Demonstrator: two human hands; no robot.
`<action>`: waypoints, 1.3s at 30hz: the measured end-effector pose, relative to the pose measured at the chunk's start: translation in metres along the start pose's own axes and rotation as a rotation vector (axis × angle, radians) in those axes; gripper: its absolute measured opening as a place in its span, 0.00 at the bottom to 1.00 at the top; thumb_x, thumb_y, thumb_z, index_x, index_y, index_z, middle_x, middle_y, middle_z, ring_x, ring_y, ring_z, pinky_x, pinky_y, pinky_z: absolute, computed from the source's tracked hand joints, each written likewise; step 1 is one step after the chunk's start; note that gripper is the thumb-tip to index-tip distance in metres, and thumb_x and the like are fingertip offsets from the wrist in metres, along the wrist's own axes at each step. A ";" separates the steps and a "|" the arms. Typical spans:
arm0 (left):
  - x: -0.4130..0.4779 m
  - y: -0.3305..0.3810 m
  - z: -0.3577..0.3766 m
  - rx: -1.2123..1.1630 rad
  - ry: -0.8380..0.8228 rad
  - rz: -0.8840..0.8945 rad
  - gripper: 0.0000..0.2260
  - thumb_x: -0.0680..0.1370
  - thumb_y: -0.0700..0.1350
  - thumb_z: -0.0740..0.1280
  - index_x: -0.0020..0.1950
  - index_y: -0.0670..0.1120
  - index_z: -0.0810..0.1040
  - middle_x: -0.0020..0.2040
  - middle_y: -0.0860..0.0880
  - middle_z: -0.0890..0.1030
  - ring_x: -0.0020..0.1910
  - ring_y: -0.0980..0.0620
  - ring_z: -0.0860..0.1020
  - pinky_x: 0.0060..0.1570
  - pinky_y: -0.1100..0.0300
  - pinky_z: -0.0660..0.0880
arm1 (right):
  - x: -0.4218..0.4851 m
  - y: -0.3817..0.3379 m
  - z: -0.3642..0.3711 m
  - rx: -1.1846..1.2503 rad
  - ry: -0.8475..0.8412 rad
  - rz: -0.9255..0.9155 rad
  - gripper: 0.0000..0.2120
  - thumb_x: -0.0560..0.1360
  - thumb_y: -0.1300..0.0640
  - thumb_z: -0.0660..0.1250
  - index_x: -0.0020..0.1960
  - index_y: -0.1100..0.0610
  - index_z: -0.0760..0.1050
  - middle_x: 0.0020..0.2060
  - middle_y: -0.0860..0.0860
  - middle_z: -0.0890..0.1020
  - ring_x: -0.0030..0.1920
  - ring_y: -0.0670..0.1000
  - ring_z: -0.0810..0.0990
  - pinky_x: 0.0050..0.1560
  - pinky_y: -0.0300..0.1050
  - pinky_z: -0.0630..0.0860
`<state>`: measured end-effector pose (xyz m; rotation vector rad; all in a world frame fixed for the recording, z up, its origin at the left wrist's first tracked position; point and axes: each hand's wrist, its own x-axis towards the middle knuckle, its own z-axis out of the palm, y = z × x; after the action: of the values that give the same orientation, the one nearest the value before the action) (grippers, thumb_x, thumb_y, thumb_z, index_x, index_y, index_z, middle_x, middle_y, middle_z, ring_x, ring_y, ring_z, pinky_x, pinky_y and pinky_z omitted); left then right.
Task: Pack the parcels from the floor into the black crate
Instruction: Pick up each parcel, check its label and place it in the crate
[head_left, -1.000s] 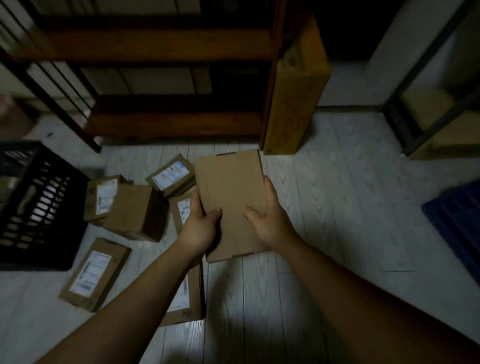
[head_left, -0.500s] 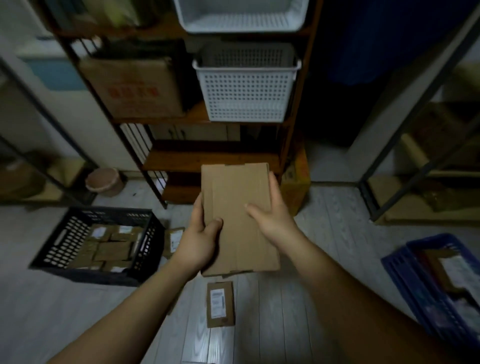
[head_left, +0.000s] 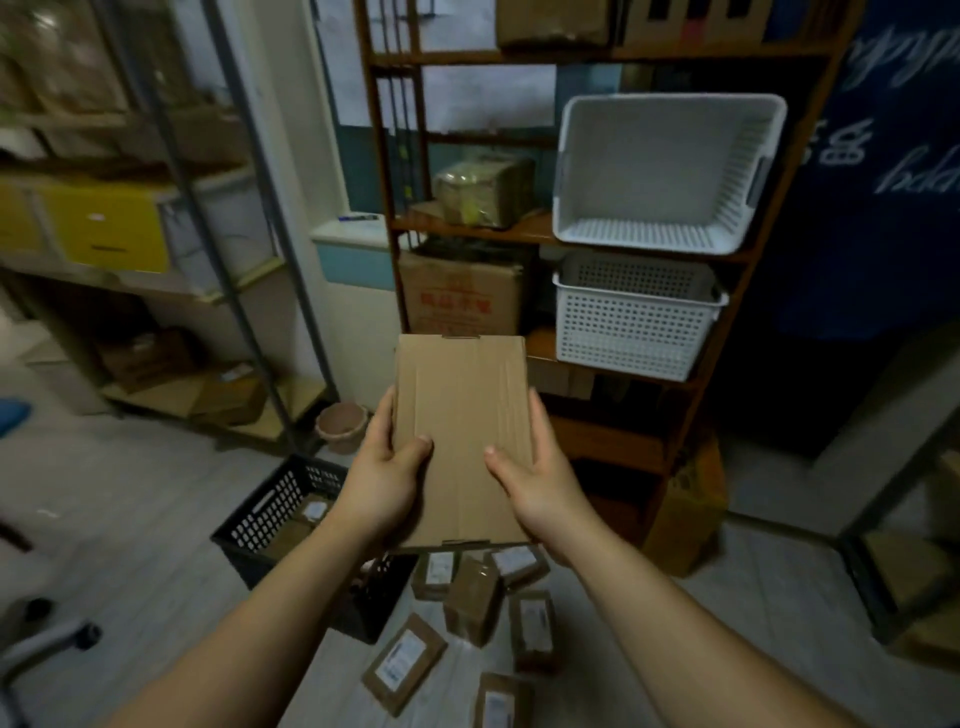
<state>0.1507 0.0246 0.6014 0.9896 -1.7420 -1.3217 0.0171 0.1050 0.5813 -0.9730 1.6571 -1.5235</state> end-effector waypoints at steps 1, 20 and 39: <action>0.006 0.000 -0.017 -0.004 0.031 0.004 0.26 0.79 0.41 0.62 0.73 0.56 0.57 0.57 0.57 0.72 0.54 0.58 0.74 0.50 0.65 0.69 | 0.002 -0.002 0.017 0.013 -0.022 -0.003 0.38 0.77 0.56 0.65 0.76 0.37 0.45 0.61 0.43 0.70 0.61 0.45 0.71 0.58 0.45 0.72; 0.127 -0.082 -0.304 -0.013 -0.109 -0.059 0.29 0.80 0.43 0.60 0.76 0.56 0.52 0.65 0.55 0.68 0.61 0.58 0.72 0.53 0.68 0.72 | 0.127 -0.033 0.316 0.087 0.126 -0.038 0.32 0.80 0.57 0.61 0.76 0.41 0.50 0.69 0.46 0.68 0.62 0.43 0.69 0.48 0.31 0.69; 0.384 -0.143 -0.386 -0.323 0.167 -0.418 0.26 0.79 0.45 0.64 0.72 0.54 0.55 0.58 0.45 0.71 0.52 0.44 0.76 0.47 0.49 0.77 | 0.357 -0.010 0.404 0.271 0.571 0.097 0.20 0.75 0.58 0.68 0.62 0.53 0.62 0.48 0.47 0.73 0.46 0.44 0.75 0.40 0.37 0.72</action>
<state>0.3434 -0.5037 0.5805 1.2731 -1.1846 -1.6620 0.1920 -0.4043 0.5580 -0.3190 1.7665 -2.0150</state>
